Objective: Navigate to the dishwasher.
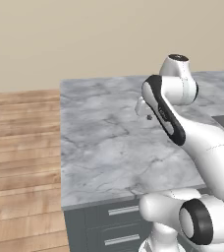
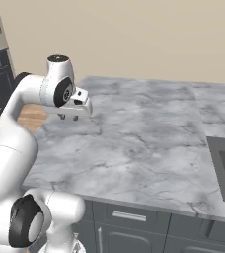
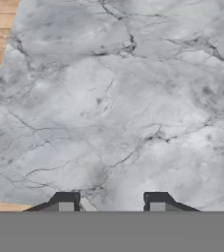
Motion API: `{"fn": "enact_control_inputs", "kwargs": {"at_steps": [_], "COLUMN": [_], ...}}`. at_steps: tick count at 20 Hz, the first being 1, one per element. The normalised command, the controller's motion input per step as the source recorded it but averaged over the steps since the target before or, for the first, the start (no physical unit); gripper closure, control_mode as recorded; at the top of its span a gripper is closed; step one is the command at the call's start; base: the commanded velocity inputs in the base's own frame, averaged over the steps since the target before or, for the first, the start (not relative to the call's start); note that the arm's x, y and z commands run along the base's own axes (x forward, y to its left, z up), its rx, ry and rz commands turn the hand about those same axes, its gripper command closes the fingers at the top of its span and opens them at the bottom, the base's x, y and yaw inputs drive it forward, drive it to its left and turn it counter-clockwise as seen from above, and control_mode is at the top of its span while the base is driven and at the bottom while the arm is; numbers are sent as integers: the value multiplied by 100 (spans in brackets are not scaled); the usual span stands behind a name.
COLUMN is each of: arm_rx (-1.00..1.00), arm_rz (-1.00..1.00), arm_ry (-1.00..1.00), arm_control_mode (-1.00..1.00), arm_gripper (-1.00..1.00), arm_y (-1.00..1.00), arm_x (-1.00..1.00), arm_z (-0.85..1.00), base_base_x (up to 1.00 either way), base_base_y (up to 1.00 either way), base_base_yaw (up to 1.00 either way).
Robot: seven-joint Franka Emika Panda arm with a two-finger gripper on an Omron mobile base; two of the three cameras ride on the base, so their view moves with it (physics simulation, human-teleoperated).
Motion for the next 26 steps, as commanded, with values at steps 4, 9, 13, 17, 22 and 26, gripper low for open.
{"fn": "enact_control_inputs", "kwargs": {"at_steps": [4,9,13,17,22,26], "arm_rx": [0,0,0,0,0,0], "arm_rz": [-3,-9,-6,-11,-6,0], "arm_ry": [0,-16,-19,-2,0,0], "arm_control_mode": [-100,-100,-100,-100,100,100], "arm_gripper": [-100,-100,-100,-100,-100,-100], "arm_y": [0,-2,-9,-32,-24,0], "arm_x": [-58,-100,-100,-100,-53,0], "arm_z": [0,0,0,25,24,0], "base_base_x": [0,0,0,0,-30,-99], "base_base_y": [0,0,0,0,-17,-97], "base_base_yaw": [0,0,0,0,-2,-2]}}
